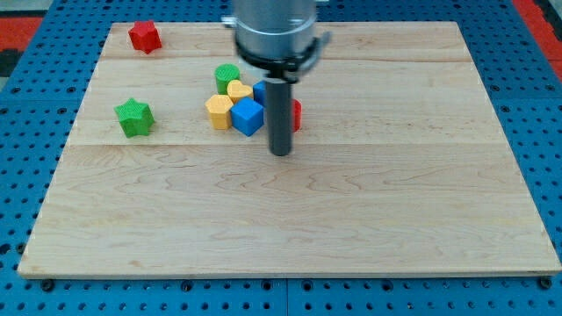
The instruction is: Move the red circle into the group of blocks
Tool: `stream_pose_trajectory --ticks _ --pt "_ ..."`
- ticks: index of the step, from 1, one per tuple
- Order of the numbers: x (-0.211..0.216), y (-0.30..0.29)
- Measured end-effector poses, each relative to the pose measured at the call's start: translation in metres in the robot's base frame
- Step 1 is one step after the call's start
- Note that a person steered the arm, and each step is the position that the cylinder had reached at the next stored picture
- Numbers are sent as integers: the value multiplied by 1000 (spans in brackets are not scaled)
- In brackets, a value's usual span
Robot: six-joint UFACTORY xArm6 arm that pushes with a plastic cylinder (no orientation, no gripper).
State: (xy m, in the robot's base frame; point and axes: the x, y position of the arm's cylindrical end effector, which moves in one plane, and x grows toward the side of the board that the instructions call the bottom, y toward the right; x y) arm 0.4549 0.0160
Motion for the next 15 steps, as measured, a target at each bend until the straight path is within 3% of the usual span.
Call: stream_pose_trajectory --ticks 1,2,3,5,7,8,10,11,12,13,15 --pt "-29 44" --pt "-72 34" --pt "-74 -33" --pt "-7 -30" --pt "95 -12" --pt "86 -90" --pt "20 9" --pt "54 20" --pt "68 -51" --pt "39 -69" --pt "-37 -40"
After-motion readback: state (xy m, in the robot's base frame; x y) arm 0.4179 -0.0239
